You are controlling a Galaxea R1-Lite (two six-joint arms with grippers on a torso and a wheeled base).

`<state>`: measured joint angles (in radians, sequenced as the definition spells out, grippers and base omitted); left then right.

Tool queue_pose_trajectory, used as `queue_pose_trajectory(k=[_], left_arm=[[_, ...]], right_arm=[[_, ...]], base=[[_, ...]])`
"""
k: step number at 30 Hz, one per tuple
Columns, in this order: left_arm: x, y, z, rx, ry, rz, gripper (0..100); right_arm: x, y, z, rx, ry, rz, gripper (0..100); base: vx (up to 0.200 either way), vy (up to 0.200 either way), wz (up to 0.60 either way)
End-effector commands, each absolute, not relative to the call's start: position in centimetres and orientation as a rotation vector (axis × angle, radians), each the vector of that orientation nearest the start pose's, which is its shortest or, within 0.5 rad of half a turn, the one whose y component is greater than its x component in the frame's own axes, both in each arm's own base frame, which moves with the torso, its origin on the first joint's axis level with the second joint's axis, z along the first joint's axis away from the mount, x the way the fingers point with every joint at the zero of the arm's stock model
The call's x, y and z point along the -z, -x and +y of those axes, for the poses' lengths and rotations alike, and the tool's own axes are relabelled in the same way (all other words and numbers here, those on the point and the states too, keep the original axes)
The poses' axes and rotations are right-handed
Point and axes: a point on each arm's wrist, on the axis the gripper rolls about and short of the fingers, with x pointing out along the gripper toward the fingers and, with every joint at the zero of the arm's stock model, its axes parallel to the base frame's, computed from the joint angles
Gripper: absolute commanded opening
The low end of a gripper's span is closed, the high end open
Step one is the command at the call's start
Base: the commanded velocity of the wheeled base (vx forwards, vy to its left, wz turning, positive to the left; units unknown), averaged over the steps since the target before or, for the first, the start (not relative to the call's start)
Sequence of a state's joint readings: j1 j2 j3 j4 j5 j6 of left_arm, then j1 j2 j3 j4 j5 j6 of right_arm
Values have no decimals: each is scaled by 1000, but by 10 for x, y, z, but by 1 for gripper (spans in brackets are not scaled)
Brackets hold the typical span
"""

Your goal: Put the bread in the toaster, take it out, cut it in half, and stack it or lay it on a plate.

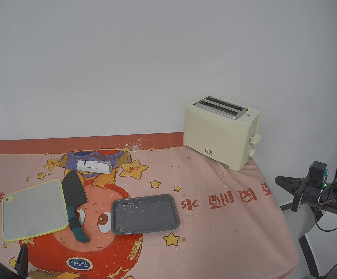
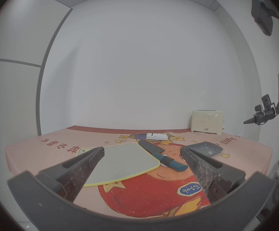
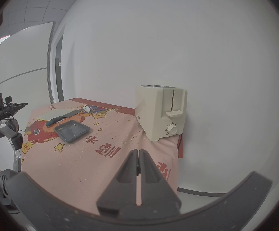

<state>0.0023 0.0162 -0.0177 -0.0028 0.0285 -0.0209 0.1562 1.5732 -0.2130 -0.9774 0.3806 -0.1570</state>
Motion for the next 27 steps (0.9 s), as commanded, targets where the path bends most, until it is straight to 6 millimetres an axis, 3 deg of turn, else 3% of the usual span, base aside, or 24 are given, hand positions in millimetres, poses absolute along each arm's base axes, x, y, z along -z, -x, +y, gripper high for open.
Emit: queue_pose_trajectory(k=[1, 15, 22, 27], left_arm=[[-76, 22, 1, -31, 21, 10, 100], [-76, 22, 1, -31, 21, 10, 100], [-76, 22, 1, -31, 21, 10, 100], [-76, 22, 1, -32, 21, 10, 100]], right_arm=[[-102, -202, 40, -560, 104, 368, 0], [-104, -215, 30, -508, 61, 367, 0], [-105, -263, 36, -449, -254, 416, 0], [-89, -286, 38, -412, -348, 470, 0]], base=[[0, 0, 0], [0, 0, 0], [0, 0, 0], [0, 0, 0]])
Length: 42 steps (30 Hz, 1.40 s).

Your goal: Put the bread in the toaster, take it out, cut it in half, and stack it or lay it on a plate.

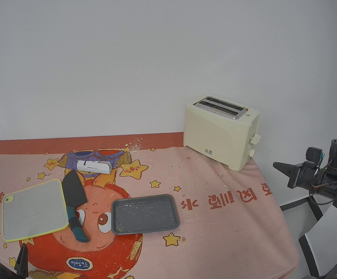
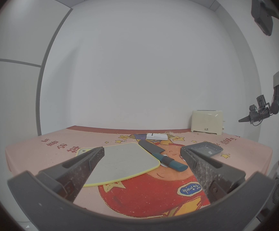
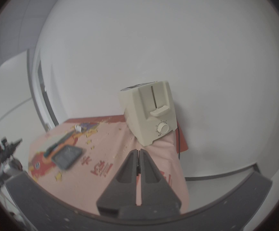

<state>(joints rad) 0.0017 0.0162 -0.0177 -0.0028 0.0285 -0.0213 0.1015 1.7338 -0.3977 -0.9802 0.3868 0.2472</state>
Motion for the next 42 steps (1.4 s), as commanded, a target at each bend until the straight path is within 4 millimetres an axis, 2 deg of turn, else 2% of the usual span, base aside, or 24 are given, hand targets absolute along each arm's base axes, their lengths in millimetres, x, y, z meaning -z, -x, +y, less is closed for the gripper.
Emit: queue_pose_trajectory(k=[1, 9, 21, 29, 42], left_arm=[[-76, 22, 1, -31, 21, 10, 100], [-76, 22, 1, -31, 21, 10, 100], [-76, 22, 1, -31, 21, 10, 100], [-76, 22, 1, -31, 21, 10, 100], [-76, 22, 1, -31, 21, 10, 100]], right_arm=[[-84, -292, 38, -395, -359, 481, 0], [-75, -309, 51, -365, -461, 511, 0], [-72, -317, 61, -358, -452, 508, 0], [-67, -333, 65, -292, -434, 480, 0], [-69, -332, 74, -314, -423, 455, 0]], base=[[0, 0, 0], [0, 0, 0], [0, 0, 0], [0, 0, 0], [0, 0, 0]])
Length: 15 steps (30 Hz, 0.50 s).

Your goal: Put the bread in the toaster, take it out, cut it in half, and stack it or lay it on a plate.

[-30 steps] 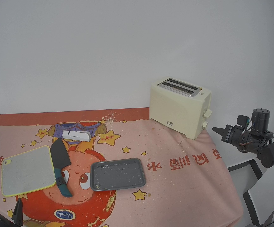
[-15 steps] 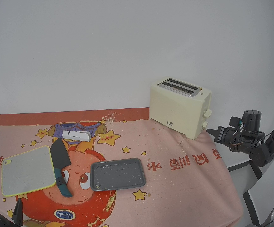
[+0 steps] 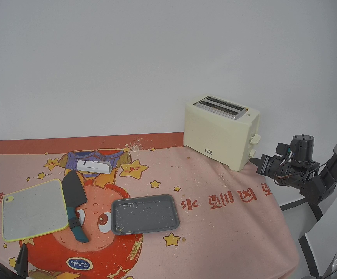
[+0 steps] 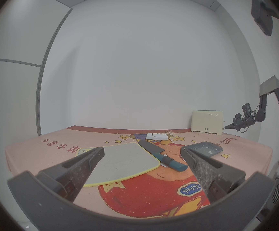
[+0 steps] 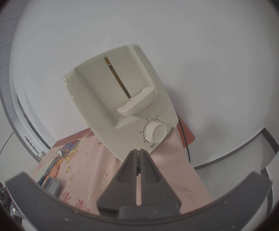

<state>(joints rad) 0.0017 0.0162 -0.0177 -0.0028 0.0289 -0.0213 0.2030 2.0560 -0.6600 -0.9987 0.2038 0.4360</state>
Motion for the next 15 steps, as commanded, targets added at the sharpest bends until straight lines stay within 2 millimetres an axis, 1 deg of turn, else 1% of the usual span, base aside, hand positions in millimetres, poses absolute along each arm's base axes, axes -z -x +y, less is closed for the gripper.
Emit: queue_pose_trajectory(k=[1, 4, 7, 9, 15], left_arm=[[-76, 22, 1, -32, 21, 10, 100], [-76, 22, 1, -32, 21, 10, 100], [-76, 22, 1, -32, 21, 10, 100], [-76, 22, 1, -32, 21, 10, 100], [-76, 22, 1, -32, 21, 10, 100]], right_arm=[[-71, -333, 74, -316, -423, 429, 0], [-71, -337, 74, -308, -423, 361, 0], [-61, -342, 75, -279, -414, 323, 0], [-58, -343, 76, -278, -413, 321, 0], [-58, -341, 77, -283, -412, 327, 0]], base=[[0, 0, 0], [0, 0, 0], [0, 0, 0], [0, 0, 0], [0, 0, 0]])
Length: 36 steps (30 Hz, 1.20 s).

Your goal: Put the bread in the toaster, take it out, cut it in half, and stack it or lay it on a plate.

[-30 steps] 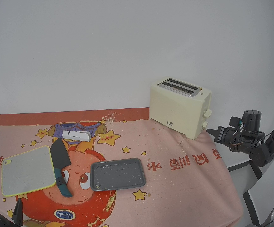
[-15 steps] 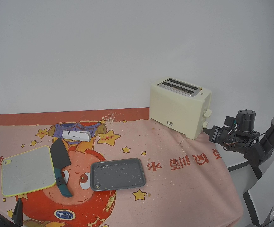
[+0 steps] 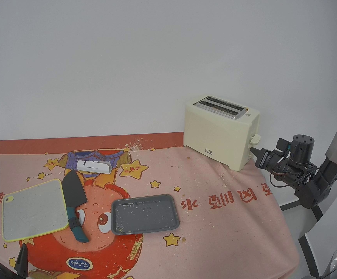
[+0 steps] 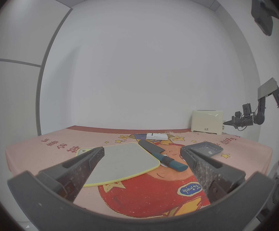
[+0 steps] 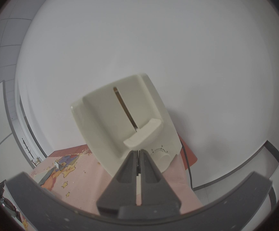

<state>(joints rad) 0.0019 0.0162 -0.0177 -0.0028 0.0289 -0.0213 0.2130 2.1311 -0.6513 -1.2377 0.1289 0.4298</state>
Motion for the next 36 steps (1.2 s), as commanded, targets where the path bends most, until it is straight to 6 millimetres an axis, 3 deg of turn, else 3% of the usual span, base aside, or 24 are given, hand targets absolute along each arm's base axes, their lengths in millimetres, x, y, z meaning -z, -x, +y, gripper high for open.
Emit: queue_pose_trajectory(k=[1, 36], left_arm=[[-76, 22, 1, -31, 21, 10, 100], [-76, 22, 1, -29, 21, 10, 100]], right_arm=[[-58, -341, 77, -283, -412, 327, 0], [-47, -343, 76, -270, -413, 358, 0]], base=[[0, 0, 0], [0, 0, 0]])
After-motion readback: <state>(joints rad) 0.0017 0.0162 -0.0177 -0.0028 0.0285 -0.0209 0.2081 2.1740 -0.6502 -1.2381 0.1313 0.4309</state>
